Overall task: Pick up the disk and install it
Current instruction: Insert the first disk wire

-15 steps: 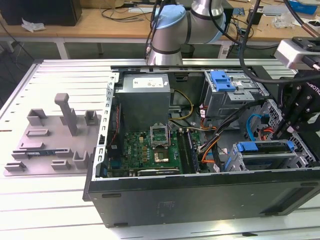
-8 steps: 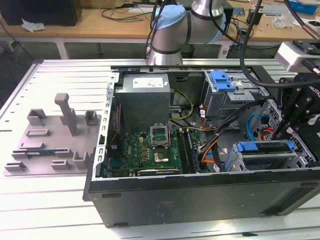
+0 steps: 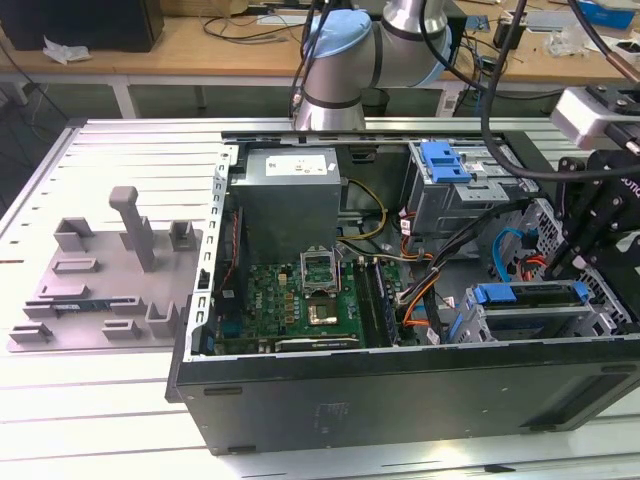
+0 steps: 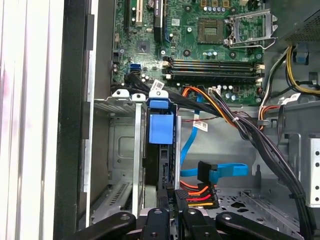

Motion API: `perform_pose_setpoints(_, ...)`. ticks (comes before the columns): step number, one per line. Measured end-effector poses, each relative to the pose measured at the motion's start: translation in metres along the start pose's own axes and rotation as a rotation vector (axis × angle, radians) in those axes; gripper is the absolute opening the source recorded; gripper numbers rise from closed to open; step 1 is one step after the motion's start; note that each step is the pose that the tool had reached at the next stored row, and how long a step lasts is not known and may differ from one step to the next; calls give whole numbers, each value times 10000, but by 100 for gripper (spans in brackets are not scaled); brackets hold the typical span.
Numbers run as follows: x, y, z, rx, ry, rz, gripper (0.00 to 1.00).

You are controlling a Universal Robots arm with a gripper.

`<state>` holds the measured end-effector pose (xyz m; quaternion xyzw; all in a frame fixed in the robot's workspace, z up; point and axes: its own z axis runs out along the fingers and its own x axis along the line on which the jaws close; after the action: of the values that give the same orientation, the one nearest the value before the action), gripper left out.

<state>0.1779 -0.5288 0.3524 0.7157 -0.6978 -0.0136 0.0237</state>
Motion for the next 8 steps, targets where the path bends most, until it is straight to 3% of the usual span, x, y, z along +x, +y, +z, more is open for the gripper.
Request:
perform_pose_setpoints(3,10,-1,10,1,-51,9,16)
perform_pose_setpoints(8,34,-1,14,1,-76,113,16)
